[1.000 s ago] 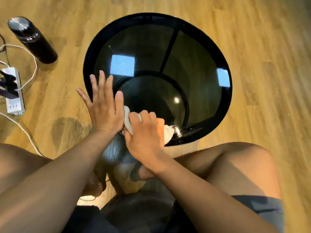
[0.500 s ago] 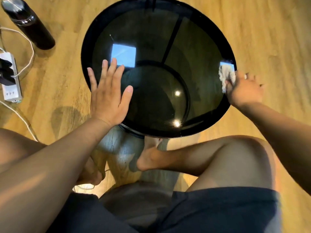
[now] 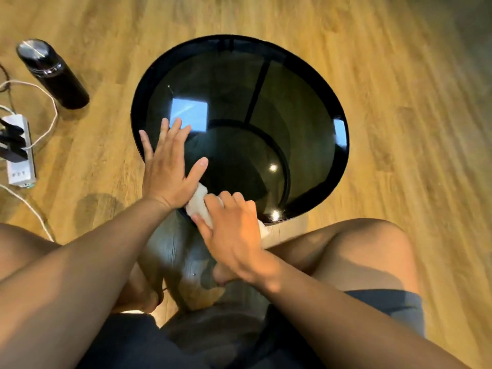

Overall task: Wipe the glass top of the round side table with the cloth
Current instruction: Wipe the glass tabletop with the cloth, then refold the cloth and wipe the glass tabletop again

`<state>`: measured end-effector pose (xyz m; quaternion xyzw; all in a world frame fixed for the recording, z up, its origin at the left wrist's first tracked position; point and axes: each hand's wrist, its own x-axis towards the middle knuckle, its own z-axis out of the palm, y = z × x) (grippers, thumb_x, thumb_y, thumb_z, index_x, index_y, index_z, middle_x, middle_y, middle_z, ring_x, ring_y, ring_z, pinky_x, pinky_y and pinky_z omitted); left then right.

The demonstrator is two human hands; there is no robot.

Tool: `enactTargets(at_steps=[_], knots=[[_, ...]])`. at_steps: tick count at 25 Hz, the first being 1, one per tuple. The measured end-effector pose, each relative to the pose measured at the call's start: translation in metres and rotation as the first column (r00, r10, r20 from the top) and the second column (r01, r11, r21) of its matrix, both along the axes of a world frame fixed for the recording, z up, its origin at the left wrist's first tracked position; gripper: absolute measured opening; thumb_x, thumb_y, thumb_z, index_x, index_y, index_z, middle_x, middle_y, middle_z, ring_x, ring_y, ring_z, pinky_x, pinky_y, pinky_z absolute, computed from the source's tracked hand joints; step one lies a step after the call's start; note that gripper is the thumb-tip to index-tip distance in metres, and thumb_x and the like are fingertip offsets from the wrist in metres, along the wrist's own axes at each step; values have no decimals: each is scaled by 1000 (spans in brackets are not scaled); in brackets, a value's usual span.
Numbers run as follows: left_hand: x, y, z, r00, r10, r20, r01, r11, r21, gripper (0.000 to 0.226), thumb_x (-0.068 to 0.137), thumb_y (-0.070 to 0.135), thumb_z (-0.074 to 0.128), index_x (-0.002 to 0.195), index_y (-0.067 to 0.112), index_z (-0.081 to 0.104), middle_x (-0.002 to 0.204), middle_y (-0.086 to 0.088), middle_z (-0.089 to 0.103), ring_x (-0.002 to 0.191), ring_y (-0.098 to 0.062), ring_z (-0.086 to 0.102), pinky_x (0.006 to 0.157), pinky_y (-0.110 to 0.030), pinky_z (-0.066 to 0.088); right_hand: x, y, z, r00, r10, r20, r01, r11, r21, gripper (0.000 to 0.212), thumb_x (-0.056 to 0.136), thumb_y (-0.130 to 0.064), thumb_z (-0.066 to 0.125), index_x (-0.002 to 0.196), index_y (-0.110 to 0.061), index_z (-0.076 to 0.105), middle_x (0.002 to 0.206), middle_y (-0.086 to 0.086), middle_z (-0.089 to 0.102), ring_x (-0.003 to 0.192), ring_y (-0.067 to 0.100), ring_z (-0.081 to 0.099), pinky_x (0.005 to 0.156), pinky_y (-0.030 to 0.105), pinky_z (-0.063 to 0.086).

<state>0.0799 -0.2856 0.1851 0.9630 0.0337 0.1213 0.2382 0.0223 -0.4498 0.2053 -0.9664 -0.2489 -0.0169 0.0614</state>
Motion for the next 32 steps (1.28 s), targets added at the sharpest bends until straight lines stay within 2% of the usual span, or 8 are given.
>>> enactTargets(at_steps=[4,8,11,13,16,20,26,32], knots=[[-27,2,10,997,65,44,-54,976,-210,59,94,40,38,145,11,33,160,-12,26,151,-28,6,118,-57,-8,10,-93,2,998,28,-47,-33,995,-89,30,87,-50,54,108,-29,61,94,1,59,89,27,56,72,40,36],[-59,-14,25,979,204,-3,-191,909,-370,52,97,37,36,144,15,34,158,-7,30,151,-20,9,119,-48,-11,86,-194,30,860,-489,-146,452,863,-225,27,93,-45,48,107,-24,56,109,12,58,108,36,54,84,44,41],[-64,-35,51,983,173,-67,-181,815,-551,39,98,36,40,134,21,47,139,7,49,138,-14,38,118,-42,23,127,-211,63,761,-588,-275,639,753,157,29,97,-36,51,112,-12,57,112,21,66,104,38,61,81,42,47],[-68,-56,70,984,98,-151,-175,721,-671,23,97,33,48,117,26,59,117,12,63,114,-6,56,94,-23,43,117,-190,85,767,-323,-554,641,424,639,31,99,-33,54,122,-13,58,114,10,69,101,27,68,89,45,53],[-75,-93,95,956,-96,-278,-183,548,-816,26,93,37,58,115,24,64,107,11,68,105,-3,62,78,-14,43,63,-143,92,507,371,-778,835,11,550,44,100,-38,47,133,-12,57,122,12,70,108,25,69,90,42,53],[-88,-115,109,939,-198,-279,-135,536,-834,35,77,50,71,102,27,65,91,9,72,82,-5,68,64,-22,51,10,-107,70,262,657,-706,948,-38,317,58,97,-50,42,115,-5,72,115,20,71,104,33,70,80,43,58],[-101,-96,114,981,1,-192,-140,689,-712,28,82,29,72,80,5,59,73,-12,63,65,-14,53,60,-34,42,8,-106,69,441,473,-763,792,195,579,56,80,-46,73,121,-8,66,119,19,69,109,33,68,93,46,52],[-101,-52,116,941,-68,-331,-312,198,-929,34,95,38,51,103,10,69,84,-8,68,77,-21,57,67,-31,43,18,-95,83,696,326,-639,596,233,768,12,92,-28,66,102,-24,70,102,6,75,95,25,73,73,33,58]])
